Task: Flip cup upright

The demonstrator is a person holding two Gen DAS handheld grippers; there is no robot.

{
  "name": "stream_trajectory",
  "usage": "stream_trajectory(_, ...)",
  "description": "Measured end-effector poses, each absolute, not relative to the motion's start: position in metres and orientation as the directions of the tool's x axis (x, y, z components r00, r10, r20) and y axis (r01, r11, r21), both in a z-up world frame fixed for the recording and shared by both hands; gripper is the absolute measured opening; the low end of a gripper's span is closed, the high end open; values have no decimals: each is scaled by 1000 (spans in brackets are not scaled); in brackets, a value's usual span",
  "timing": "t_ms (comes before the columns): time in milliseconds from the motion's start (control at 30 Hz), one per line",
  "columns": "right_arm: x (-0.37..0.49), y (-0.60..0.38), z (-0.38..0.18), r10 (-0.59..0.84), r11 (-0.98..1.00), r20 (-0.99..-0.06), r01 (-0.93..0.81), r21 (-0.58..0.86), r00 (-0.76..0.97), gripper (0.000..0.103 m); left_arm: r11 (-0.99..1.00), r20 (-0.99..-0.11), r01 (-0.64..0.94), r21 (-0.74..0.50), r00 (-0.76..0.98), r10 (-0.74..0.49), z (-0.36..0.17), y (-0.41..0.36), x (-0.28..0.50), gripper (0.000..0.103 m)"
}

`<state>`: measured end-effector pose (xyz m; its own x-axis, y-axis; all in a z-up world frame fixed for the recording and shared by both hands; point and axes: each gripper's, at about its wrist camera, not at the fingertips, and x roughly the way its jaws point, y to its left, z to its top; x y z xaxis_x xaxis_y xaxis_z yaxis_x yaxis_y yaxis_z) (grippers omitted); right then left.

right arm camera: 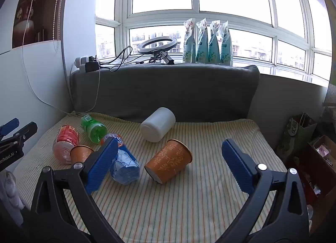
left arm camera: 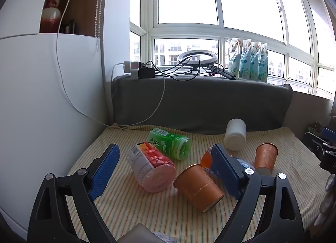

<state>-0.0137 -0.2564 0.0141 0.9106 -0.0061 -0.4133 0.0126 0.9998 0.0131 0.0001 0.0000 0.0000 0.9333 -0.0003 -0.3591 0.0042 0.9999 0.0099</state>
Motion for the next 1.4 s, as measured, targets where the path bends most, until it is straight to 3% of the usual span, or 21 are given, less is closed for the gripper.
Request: stream_trajectory(1400,-15,-260,20,-58,998,-383,69,16,922,101,1000,-371,18,-21,928,-24,-1,1,-1,89)
